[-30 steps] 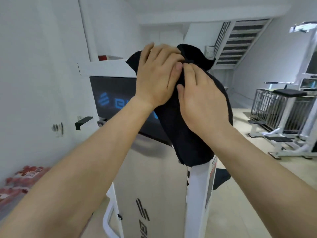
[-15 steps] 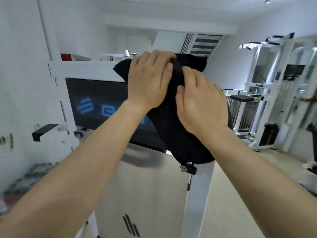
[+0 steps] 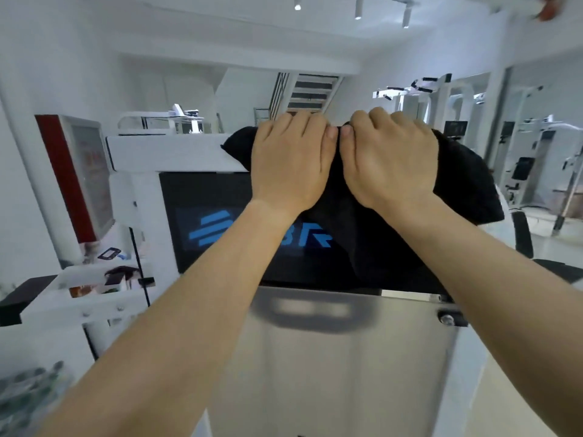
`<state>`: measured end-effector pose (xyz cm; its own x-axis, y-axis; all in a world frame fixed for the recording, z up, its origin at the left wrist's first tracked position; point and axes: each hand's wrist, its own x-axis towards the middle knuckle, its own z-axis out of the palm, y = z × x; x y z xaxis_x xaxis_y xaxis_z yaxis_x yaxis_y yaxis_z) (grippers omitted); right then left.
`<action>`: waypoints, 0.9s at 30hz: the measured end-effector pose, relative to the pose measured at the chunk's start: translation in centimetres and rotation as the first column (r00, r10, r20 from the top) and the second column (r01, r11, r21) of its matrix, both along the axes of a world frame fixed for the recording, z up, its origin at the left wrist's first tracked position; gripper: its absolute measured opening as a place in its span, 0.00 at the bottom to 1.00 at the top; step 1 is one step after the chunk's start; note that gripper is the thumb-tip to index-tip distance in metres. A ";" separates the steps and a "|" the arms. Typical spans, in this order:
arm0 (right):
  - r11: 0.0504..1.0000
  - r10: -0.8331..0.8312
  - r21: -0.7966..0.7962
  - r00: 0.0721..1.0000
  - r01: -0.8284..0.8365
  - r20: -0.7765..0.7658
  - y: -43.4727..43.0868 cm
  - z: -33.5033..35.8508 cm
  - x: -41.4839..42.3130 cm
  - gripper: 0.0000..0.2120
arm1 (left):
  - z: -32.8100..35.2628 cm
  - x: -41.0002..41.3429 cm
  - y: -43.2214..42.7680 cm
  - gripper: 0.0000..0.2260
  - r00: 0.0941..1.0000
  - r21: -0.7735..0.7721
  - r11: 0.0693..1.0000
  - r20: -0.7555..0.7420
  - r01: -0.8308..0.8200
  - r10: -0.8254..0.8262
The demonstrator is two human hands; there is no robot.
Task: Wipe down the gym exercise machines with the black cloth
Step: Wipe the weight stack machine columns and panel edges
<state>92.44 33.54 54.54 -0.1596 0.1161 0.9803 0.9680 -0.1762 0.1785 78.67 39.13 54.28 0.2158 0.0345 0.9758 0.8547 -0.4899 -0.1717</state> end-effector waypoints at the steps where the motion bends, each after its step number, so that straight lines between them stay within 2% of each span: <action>1: 1.000 0.011 -0.006 0.999 -0.011 0.039 0.6 0.3 -1.3 0.20 | -0.1 -1.4 0.5 0.19 1.000 -0.004 1.000 0.012 -0.010 0.010; 5: 0.996 0.069 -0.071 0.991 -0.061 0.117 2.1 0.5 -4.6 0.20 | -0.1 -5.8 1.9 0.18 0.999 -0.026 0.999 0.012 -0.033 0.033; 8: 0.996 0.083 -0.042 0.987 -0.078 0.135 2.0 0.2 -4.0 0.18 | 0.3 -5.3 1.5 0.19 0.998 -0.065 0.996 0.022 -0.061 0.062; 11: 0.997 0.067 0.022 0.993 -0.069 0.093 1.0 -0.1 -1.2 0.17 | 0.5 -2.2 0.4 0.19 0.998 -0.039 0.998 0.006 -0.055 0.055; 15: 1.000 0.007 -0.011 1.000 -0.007 0.009 -0.8 -1.0 3.0 0.19 | 0.4 2.1 -0.9 0.19 0.999 0.002 0.999 -0.031 -0.036 0.036; 18: 0.999 -0.016 0.030 1.000 0.016 -0.018 -0.9 -1.3 3.5 0.18 | 0.3 2.7 -0.8 0.18 0.999 0.033 0.999 -0.041 -0.021 0.022; 22: 0.995 -0.072 0.074 0.997 0.074 -0.028 0.3 -0.9 1.1 0.18 | 0.5 0.7 0.1 0.19 0.997 0.044 0.999 -0.081 0.015 -0.011; 27: 0.999 -0.007 0.048 0.998 0.004 0.068 2.9 -0.3 -5.6 0.17 | 0.4 -6.6 3.0 0.19 0.998 0.036 0.999 -0.062 0.017 -0.015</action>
